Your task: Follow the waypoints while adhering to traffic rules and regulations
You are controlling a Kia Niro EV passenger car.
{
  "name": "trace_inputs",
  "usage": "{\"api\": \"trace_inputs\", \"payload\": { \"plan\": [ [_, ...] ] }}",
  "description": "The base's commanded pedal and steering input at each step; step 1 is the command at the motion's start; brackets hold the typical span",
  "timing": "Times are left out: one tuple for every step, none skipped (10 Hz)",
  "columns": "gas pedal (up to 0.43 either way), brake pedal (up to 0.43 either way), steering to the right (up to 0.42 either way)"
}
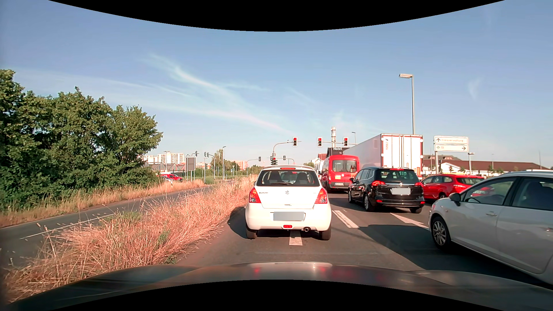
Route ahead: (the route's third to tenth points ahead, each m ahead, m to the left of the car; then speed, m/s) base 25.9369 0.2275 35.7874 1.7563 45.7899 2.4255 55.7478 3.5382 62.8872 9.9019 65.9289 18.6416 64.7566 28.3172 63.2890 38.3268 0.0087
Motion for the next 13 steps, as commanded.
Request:
{"api": "trace_inputs", "payload": {
  "plan": [
    [0.000, 0.250, -0.005],
    [0.000, 0.250, -0.005],
    [0.000, 0.250, -0.004],
    [0.000, 0.250, -0.004],
    [0.000, 0.244, -0.005],
    [0.000, 0.250, -0.005],
    [0.000, 0.250, -0.004],
    [0.000, 0.250, -0.005],
    [0.000, 0.250, -0.005],
    [0.000, 0.250, -0.005],
    [0.000, 0.256, -0.005],
    [0.000, 0.250, -0.004],
    [0.000, 0.256, -0.004]
  ]
}}
